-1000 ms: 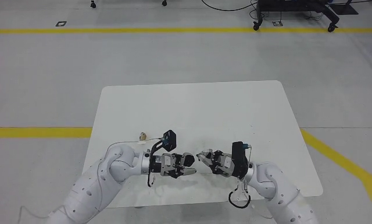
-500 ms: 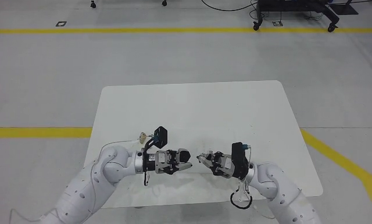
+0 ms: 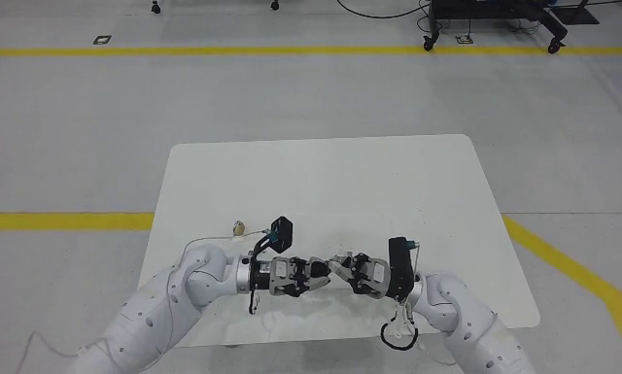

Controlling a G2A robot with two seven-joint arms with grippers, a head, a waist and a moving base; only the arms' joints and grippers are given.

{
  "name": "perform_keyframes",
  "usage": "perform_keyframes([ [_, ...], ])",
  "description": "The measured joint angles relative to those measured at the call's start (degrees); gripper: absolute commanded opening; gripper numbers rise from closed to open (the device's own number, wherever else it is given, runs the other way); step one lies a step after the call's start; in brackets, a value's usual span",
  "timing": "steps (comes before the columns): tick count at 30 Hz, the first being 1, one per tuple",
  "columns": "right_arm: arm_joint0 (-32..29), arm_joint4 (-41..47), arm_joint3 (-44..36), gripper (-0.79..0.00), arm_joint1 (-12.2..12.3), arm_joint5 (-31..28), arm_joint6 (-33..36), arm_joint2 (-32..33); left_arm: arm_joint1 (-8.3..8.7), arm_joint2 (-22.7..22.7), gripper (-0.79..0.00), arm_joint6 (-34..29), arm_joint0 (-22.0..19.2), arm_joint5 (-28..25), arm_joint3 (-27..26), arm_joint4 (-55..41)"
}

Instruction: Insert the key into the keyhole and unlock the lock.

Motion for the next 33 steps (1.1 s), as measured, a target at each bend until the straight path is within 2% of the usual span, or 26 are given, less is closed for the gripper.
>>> perform_keyframes([
  [4,0.4,-1.0,0.4,-0.785,0.4,0.0,-1.6,-0.6,-0.05,1.6,-0.680,1.1,-1.0,0.0,0.6,-0.2],
  [8,0.7,-1.9,0.6,-0.785,0.7,0.0,-3.1,-0.9,-0.12,3.2,-0.745,1.9,-1.9,0.0,1.6,-0.7],
  [17,0.7,-4.6,0.6,-0.785,1.3,0.0,-7.0,-1.5,-0.09,6.2,-0.693,2.3,-3.9,0.0,2.6,-2.9],
  [30,1.5,-6.2,1.1,-0.785,1.8,0.0,-9.5,-2.7,0.36,10.5,-0.733,2.7,-6.6,0.0,3.0,-6.5],
  [32,1.6,-6.4,1.2,-0.785,1.9,0.0,-9.6,-2.8,0.41,10.9,-0.785,3.0,-6.9,0.0,3.1,-6.9],
  [33,1.6,-6.5,1.2,-0.785,1.9,0.0,-9.8,-2.9,0.45,11.1,-0.785,3.2,-7.0,0.0,3.3,-7.1],
])
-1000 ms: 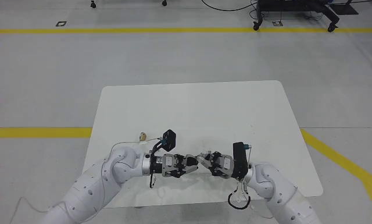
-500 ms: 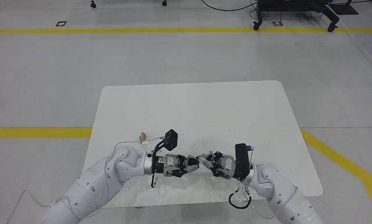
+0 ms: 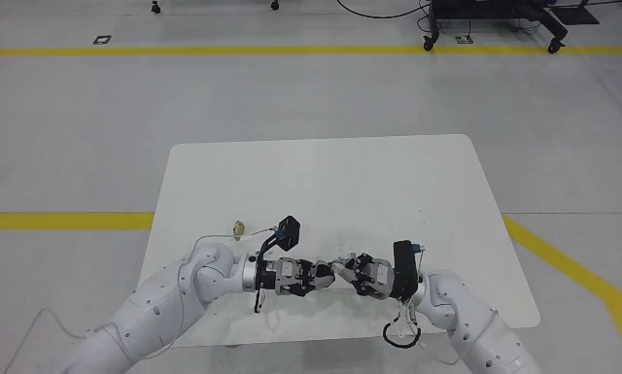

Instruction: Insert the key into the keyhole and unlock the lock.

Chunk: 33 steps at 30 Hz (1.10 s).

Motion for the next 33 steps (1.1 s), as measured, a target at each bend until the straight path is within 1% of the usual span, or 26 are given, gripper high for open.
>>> perform_keyframes([
  [7,0.0,-0.8,0.1,-0.785,0.3,0.0,-1.3,0.2,0.27,0.7,-0.785,1.1,-0.7,0.0,1.0,-1.4],
  [20,-0.7,-1.6,-0.1,-0.785,1.1,0.0,-3.2,0.8,1.57,1.4,-0.785,3.4,-1.0,0.0,0.4,-1.3],
  [21,-0.7,-1.6,-0.2,-0.785,1.1,0.0,-3.3,0.8,1.68,1.6,-0.690,3.3,-1.0,0.0,0.2,-1.4],
  [23,-0.7,-1.6,-0.2,-0.785,1.2,0.0,-3.3,0.8,1.76,2.2,-0.536,2.6,-1.2,0.0,0.2,-2.0],
  [24,-0.6,-1.6,-0.2,-0.785,1.2,0.0,-3.3,0.7,1.76,2.7,-0.508,2.0,-1.4,0.0,0.3,-2.6],
  [25,-0.6,-1.6,-0.2,-0.785,1.2,0.0,-3.2,0.6,1.71,3.0,-0.502,1.6,-1.6,0.0,0.3,-3.0],
  [27,-0.5,-1.6,-0.2,-0.785,1.2,0.0,-3.1,0.4,1.55,3.6,-0.505,1.0,-2.1,0.0,0.4,-3.9],
  [30,-0.4,-1.7,-0.2,-0.785,1.2,0.0,-3.0,0.3,1.32,4.3,-0.533,0.6,-2.6,0.0,0.5,-4.5],
  [33,-0.3,-1.8,-0.2,-0.785,1.2,0.0,-2.8,0.1,1.18,4.6,-0.603,0.6,-3.0,0.0,0.7,-4.8],
])
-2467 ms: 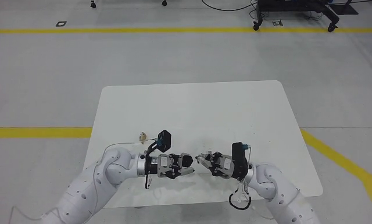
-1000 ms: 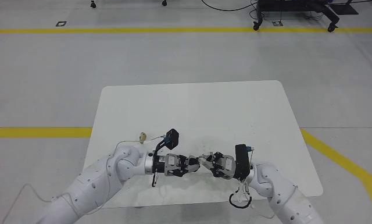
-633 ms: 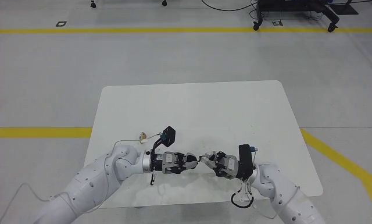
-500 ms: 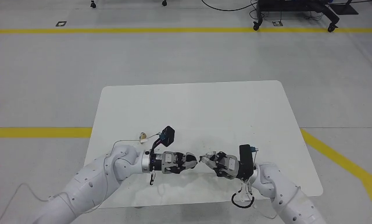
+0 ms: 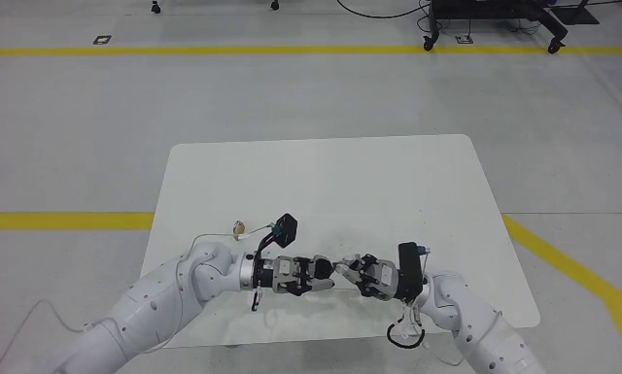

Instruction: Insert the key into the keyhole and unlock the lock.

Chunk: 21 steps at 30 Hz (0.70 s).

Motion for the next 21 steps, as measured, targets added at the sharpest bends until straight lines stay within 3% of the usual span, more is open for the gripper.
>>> perform_keyframes([
  [5,0.2,-0.2,0.0,-0.785,0.0,0.0,0.2,-0.3,-0.14,0.3,-0.702,0.4,-0.3,0.0,0.2,-0.4],
  [11,0.4,-0.3,0.1,-0.785,0.0,0.0,0.2,-0.6,-0.31,0.5,-0.733,1.1,-0.5,0.0,0.1,0.0],
  [13,0.4,-0.3,0.1,-0.785,0.0,0.0,0.3,-0.7,-0.35,0.6,-0.785,1.4,-0.6,0.0,0.2,0.2],
  [21,0.2,-0.5,0.0,-0.785,0.2,0.0,-0.3,-0.4,-0.27,0.6,-0.785,2.6,-0.6,0.0,0.7,0.8],
])
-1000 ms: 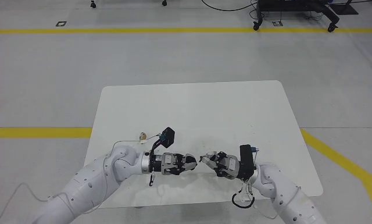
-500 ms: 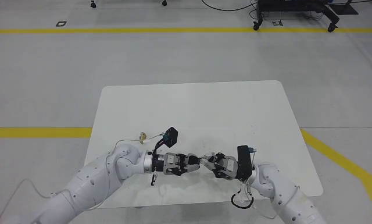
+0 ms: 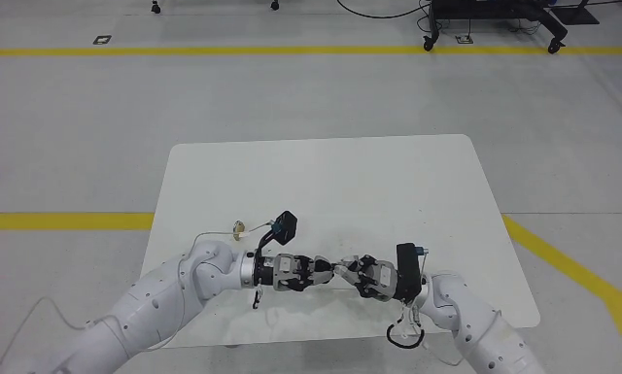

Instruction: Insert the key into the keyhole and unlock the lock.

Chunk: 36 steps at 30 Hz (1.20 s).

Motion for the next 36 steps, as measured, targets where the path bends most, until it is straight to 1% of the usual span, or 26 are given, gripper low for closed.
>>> perform_keyframes([
  [18,-0.9,-0.9,-0.5,-0.785,-0.2,0.1,1.7,1.6,1.02,0.0,-0.785,2.4,0.1,0.0,-0.5,2.0],
  [19,-0.9,-0.9,-0.5,-0.606,-0.2,0.2,2.0,1.6,1.04,0.0,-0.785,2.5,0.1,0.0,-0.4,2.0],
  [20,-0.9,-0.8,-0.5,-0.511,-0.2,0.3,2.2,1.6,1.06,0.0,-0.785,2.6,0.1,0.0,-0.4,2.1],
  [21,-0.9,-0.7,-0.6,-0.483,-0.3,0.3,2.6,1.6,1.07,0.1,-0.785,2.7,0.0,0.0,-0.4,2.2],
  [25,-0.9,-0.3,-0.7,-0.520,-0.5,0.7,3.6,1.7,1.07,0.2,-0.785,3.0,-0.1,0.0,-0.4,2.8],
  [28,-1.0,0.1,-0.7,-0.582,-0.6,0.8,4.0,1.9,1.07,0.4,-0.785,3.4,-0.1,0.0,-0.3,3.2],
  [36,-1.2,0.4,-0.8,-0.637,-0.9,0.8,4.9,2.5,0.94,1.0,-0.785,3.4,-0.5,0.0,-0.1,4.0],
])
